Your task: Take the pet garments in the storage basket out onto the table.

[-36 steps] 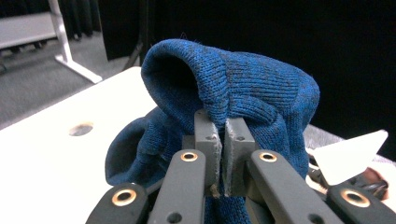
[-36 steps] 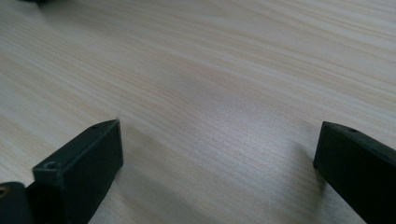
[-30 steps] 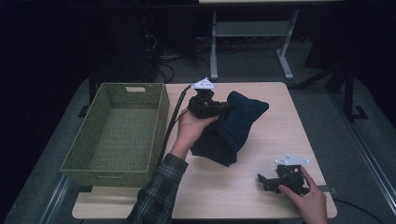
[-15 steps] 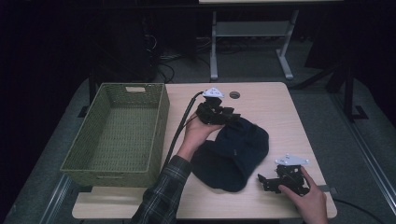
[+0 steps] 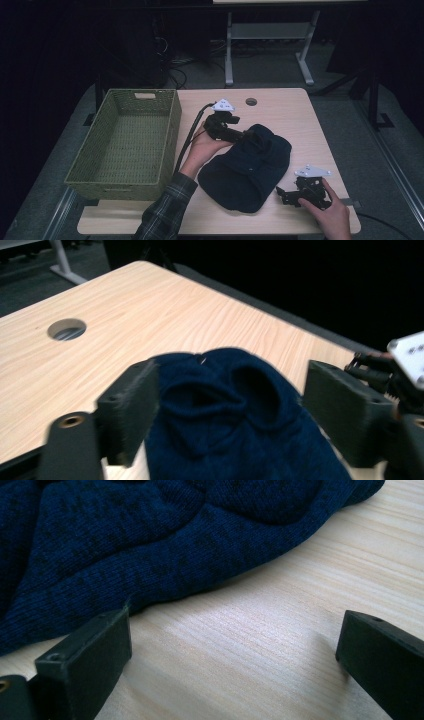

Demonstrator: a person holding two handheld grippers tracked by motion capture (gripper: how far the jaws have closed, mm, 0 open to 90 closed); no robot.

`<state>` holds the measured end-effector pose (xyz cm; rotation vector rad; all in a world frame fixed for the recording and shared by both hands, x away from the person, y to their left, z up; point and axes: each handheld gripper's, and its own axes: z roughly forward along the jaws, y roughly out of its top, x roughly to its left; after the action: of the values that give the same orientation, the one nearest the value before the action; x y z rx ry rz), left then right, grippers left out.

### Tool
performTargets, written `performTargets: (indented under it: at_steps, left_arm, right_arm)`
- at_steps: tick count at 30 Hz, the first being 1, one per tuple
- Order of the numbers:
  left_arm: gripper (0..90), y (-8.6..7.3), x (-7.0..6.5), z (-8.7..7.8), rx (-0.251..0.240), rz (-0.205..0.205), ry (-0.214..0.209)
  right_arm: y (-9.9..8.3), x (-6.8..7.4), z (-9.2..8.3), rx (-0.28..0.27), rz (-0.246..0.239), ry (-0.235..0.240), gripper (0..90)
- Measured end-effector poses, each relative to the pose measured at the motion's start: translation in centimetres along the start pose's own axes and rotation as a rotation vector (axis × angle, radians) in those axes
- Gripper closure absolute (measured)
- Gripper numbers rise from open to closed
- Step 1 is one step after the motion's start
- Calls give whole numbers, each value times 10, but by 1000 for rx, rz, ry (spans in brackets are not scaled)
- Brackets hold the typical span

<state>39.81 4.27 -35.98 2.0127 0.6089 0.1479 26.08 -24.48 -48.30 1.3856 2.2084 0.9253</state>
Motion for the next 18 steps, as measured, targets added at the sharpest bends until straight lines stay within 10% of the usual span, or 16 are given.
performTargets:
  at_steps: [18]
  left_arm:
    - [137, -48, -25, -32, 39, 62, 63]
  right_arm:
    - [0, 0, 0, 0, -4, 0, 10]
